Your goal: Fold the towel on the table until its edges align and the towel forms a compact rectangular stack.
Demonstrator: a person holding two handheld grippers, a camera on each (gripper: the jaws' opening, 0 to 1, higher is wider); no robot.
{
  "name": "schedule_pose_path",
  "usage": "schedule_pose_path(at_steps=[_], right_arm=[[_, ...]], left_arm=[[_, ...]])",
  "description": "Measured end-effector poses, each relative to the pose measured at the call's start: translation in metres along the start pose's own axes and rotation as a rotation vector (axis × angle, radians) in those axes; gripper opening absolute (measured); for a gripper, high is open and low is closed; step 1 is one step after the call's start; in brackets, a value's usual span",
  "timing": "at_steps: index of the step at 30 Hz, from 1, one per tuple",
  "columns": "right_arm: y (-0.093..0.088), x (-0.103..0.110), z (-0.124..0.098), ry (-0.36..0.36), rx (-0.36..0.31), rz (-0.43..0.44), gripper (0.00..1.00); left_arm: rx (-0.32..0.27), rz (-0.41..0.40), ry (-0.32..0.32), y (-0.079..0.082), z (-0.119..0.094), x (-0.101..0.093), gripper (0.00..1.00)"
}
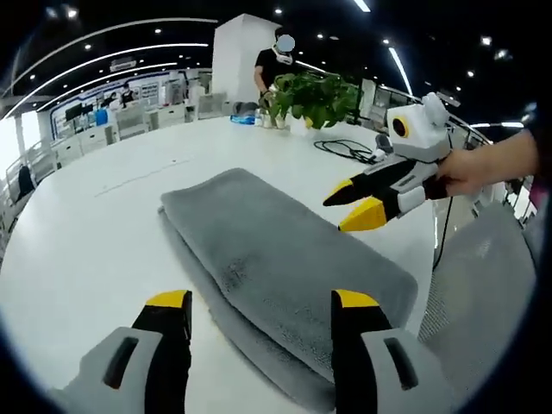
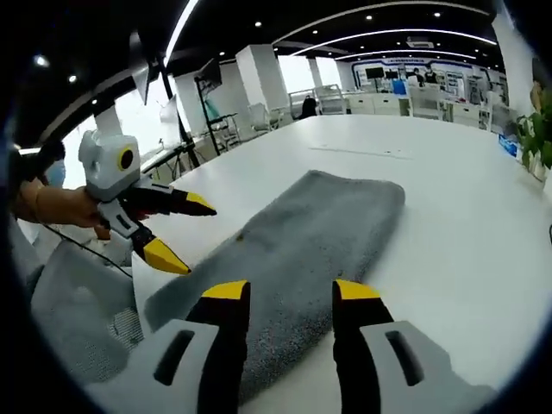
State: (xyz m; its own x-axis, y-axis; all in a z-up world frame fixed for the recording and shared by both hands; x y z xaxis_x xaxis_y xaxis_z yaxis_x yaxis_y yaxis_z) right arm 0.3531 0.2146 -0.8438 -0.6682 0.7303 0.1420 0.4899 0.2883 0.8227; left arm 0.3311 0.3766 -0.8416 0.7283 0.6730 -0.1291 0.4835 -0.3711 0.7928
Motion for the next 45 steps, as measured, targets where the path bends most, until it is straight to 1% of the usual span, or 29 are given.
schedule_pose_path(at_steps=[1,3,4,5,6,8,9,10,13,17,19,22,26,27,28,30,32,34,36,38,40,43,45], right_arm=[[0.0,0.001,0.0,0.002,0.0,-0.004,0.38],[-0.002,0.009,-0.003,0.021,0.012,-0.039,0.38],[-0.004,0.013,-0.004,0.032,0.021,-0.07,0.38],[-0.006,0.016,-0.005,0.038,0.026,-0.09,0.38],[-0.008,0.02,-0.007,0.045,0.038,-0.116,0.38],[-0.014,0.025,-0.009,0.039,0.066,-0.181,0.38],[-0.015,0.027,-0.01,0.041,0.069,-0.188,0.38],[-0.017,0.031,-0.01,0.044,0.071,-0.194,0.38],[-0.021,0.037,-0.013,0.054,0.08,-0.225,0.38],[-0.026,0.046,-0.017,0.071,0.093,-0.274,0.38],[-0.031,0.052,-0.019,0.096,0.112,-0.313,0.37],[-0.037,0.058,-0.023,0.104,0.13,-0.357,0.36],[-0.045,0.063,-0.029,0.114,0.154,-0.395,0.36],[-0.046,0.064,-0.03,0.117,0.156,-0.395,0.36],[-0.048,0.065,-0.031,0.119,0.159,-0.397,0.36],[-0.052,0.067,-0.033,0.128,0.173,-0.415,0.36],[-0.056,0.069,-0.036,0.133,0.184,-0.438,0.35],[-0.059,0.073,-0.039,0.145,0.188,-0.455,0.34],[-0.062,0.076,-0.041,0.157,0.196,-0.463,0.32],[-0.064,0.079,-0.042,0.17,0.206,-0.49,0.3],[-0.067,0.083,-0.043,0.19,0.217,-0.513,0.28],[-0.072,0.088,-0.044,0.214,0.245,-0.577,0.28],[-0.076,0.089,-0.043,0.211,0.264,-0.608,0.29]], left_arm=[[0.007,0.013,-0.004,-0.001,-0.001,-0.004,0.68],[0.018,0.033,-0.017,-0.003,-0.002,-0.009,0.69],[0.043,0.064,-0.033,-0.005,-0.002,-0.013,0.69],[0.054,0.085,-0.038,-0.006,-0.002,-0.015,0.69],[0.07,0.124,-0.047,-0.008,-0.002,-0.019,0.69],[0.103,0.176,-0.068,-0.012,-0.003,-0.027,0.69],[0.112,0.194,-0.077,-0.014,-0.003,-0.03,0.69],[0.122,0.209,-0.103,-0.017,-0.003,-0.035,0.69],[0.113,0.217,-0.126,-0.019,-0.003,-0.043,0.66],[0.15,0.316,-0.163,-0.023,-0.006,-0.058,0.65],[0.157,0.34,-0.189,-0.026,-0.006,-0.066,0.64],[0.157,0.33,-0.216,-0.03,-0.005,-0.073,0.61],[0.181,0.362,-0.241,-0.037,-0.004,-0.079,0.57],[0.187,0.364,-0.253,-0.038,-0.004,-0.081,0.52],[0.193,0.362,-0.287,-0.04,-0.004,-0.086,0.47],[0.189,0.364,-0.303,-0.041,-0.005,-0.09,0.37],[0.204,0.379,-0.318,-0.044,-0.004,-0.094,0.33],[0.223,0.395,-0.334,-0.048,-0.003,-0.098,0.31],[0.241,0.407,-0.335,-0.052,-0.001,-0.1,0.3],[0.252,0.424,-0.334,-0.054,0.0,-0.102,0.3],[0.252,0.427,-0.35,-0.055,0.002,-0.105,0.32],[0.268,0.446,-0.335,-0.057,0.004,-0.102,0.31],[0.267,0.434,-0.329,-0.057,0.005,-0.101,0.3]])
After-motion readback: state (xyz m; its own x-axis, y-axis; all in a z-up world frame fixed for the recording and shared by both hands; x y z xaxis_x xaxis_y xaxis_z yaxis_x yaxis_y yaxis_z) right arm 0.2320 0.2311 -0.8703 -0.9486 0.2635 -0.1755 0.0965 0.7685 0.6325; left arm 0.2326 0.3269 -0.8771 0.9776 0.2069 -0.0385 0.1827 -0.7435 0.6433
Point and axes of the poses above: the point that each gripper's makers call its tool centre point, and the gripper's own axes: z roughly forward along the fingers, x roughly to its left, y roughly out of its top, the point moved 4 cm from there along -z, roughly backward along the fingers, and after that the axes turned 8 degrees about -y, right-handed, at the moved point
